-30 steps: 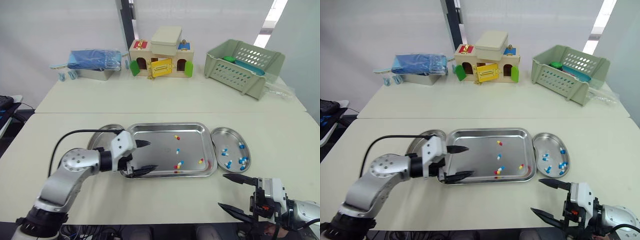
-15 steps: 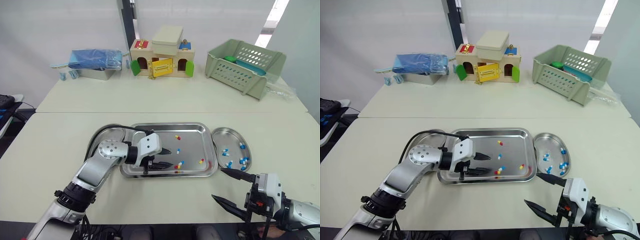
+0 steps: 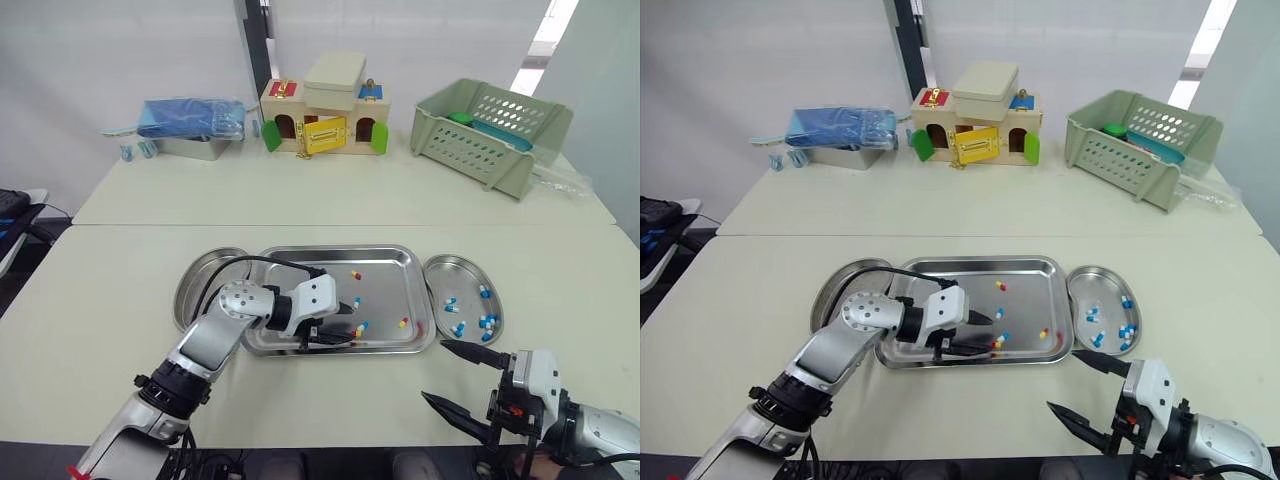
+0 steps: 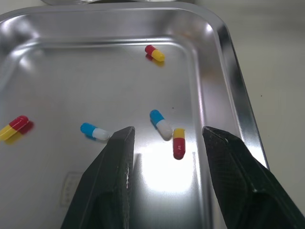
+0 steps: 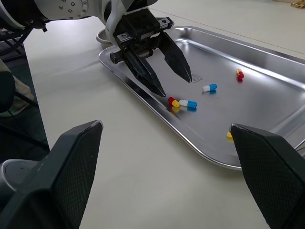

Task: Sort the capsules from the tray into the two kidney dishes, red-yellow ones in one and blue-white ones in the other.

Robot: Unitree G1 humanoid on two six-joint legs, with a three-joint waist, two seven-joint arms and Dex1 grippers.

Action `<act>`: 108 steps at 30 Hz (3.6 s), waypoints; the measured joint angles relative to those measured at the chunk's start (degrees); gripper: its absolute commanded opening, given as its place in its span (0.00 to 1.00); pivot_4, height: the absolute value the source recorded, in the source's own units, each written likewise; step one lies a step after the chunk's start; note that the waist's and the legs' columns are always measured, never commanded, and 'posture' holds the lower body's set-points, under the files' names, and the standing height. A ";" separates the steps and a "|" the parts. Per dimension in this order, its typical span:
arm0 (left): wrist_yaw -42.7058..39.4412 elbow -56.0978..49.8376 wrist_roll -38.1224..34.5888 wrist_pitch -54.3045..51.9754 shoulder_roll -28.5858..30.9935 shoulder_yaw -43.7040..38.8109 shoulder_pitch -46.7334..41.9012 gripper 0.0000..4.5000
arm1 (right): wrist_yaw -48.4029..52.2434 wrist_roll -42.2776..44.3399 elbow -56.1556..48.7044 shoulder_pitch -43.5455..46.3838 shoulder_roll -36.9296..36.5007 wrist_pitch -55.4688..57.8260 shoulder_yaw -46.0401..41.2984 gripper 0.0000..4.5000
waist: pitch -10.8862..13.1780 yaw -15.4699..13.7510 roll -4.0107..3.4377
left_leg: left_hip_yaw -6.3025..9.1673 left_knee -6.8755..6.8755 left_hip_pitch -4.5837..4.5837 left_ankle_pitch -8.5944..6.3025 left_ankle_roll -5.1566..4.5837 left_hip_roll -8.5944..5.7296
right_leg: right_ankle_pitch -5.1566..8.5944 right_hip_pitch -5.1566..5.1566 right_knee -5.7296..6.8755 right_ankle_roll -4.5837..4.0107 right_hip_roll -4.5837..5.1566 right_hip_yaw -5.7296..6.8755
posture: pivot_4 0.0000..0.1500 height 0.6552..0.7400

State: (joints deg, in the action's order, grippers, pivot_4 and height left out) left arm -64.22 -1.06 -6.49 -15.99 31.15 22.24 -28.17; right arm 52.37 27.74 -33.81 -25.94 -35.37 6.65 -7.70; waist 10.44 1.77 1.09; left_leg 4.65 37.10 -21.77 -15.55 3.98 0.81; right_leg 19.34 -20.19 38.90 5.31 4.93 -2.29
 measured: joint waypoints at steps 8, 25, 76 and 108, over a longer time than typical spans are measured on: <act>0.08 2.67 3.42 -1.26 -0.09 1.09 -1.79 0.51 | -0.72 -0.25 0.00 -0.65 0.55 -0.11 0.86 1.00 | 0.00 -0.01 0.00 | 0.01 0.00 0.00 0.00 0.00 0.00 | 0.00 0.00 0.00 0.00 0.00 0.01 | 1.00 1.00; -1.37 1.97 4.33 -3.30 -1.49 2.30 -2.22 0.16 | -0.32 -1.89 1.04 -4.39 1.59 -4.75 1.00 1.00 | 0.00 -0.03 0.00 | 0.00 0.00 0.01 0.00 0.00 0.00 | 0.00 0.01 0.00 0.00 0.00 0.00 | 1.00 1.00; 18.12 -20.99 -9.84 -27.65 15.87 -45.19 29.47 0.01 | 11.54 0.57 7.87 10.98 -4.39 -3.45 5.69 1.00 | 0.01 -0.08 0.05 | 0.04 -0.03 0.01 0.00 0.00 0.03 | 0.00 0.00 0.00 0.00 0.02 0.03 | 1.00 1.00; 17.17 -17.57 -13.63 -26.95 16.97 -46.16 29.26 1.00 | 9.48 5.84 6.04 9.66 -5.92 1.82 0.78 1.00 | 0.01 -0.07 0.05 | 0.04 -0.04 -0.01 0.00 0.00 0.03 | 0.00 -0.02 -0.01 -0.01 0.03 0.02 | 1.00 1.00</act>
State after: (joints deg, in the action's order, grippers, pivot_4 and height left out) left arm -47.05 -18.63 -20.12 -42.94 48.11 -23.92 1.08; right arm 61.86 33.58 -27.77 -16.28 -41.29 8.46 -6.92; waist 10.45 1.71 1.14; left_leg 4.69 37.06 -21.78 -15.55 3.98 0.84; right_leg 19.34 -20.20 38.89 5.30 4.96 -2.27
